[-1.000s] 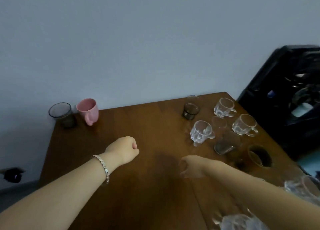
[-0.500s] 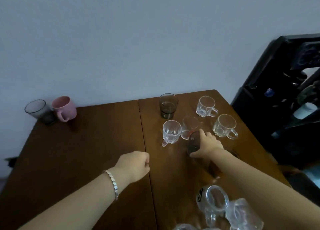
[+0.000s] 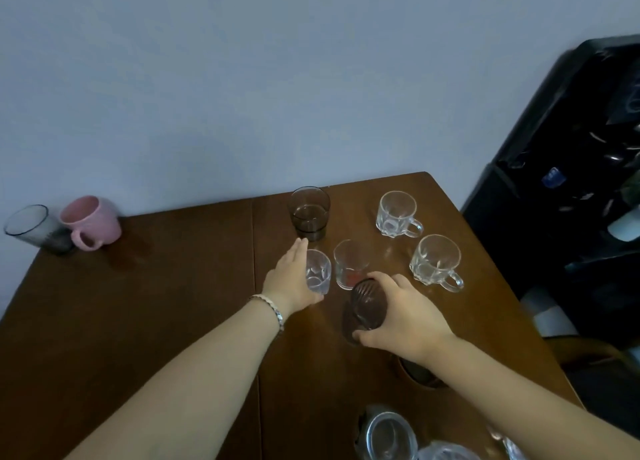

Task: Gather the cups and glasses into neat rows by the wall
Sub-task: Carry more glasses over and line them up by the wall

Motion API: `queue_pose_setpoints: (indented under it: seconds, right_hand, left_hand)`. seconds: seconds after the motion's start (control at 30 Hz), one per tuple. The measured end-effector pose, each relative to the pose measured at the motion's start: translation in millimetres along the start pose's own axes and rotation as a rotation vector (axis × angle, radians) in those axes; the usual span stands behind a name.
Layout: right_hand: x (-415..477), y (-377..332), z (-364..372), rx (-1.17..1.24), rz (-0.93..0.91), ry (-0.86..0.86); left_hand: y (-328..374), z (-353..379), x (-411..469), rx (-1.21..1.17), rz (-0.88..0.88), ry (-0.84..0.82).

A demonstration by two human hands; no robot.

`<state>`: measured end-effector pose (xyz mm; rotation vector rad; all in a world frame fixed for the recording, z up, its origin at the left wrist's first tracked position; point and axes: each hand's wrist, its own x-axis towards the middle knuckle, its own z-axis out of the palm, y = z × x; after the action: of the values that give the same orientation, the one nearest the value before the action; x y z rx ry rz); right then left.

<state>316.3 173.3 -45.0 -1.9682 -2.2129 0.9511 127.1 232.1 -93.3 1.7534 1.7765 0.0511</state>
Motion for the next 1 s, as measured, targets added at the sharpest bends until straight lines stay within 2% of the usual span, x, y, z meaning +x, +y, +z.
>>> queue_pose_setpoints:
  seconds: [0.13,0.27,0.4,0.67,0.9,1.0]
  right_hand:
    - [4,5,-5,-0.062,-0.015,-0.039]
    - [7,-2,-2,-0.130,-0.029,-0.060]
    - [8,-23,6,-0.165,-0.046,-0.068]
    - [24,-119,41,-0.140,-0.072,-0.079]
    - [75,-215,73,-0.003,0.005,0.004]
    - [99,-242,85,-0.012,0.022,0.060]
  left_hand:
    - [3,8,17,0.112,-0.059,0.015]
    - [-11,7,4,0.077,-0.105,-0.038]
    - [-41,-8,-31,0.051,-0.076,0.048]
    - [-131,-95,-89,0.040,0.001,0.310]
    - [-216,-155,-73,0.014,-0.110,0.443]
    - [-241,-174,-48,-0.016,-0.171,0.431]
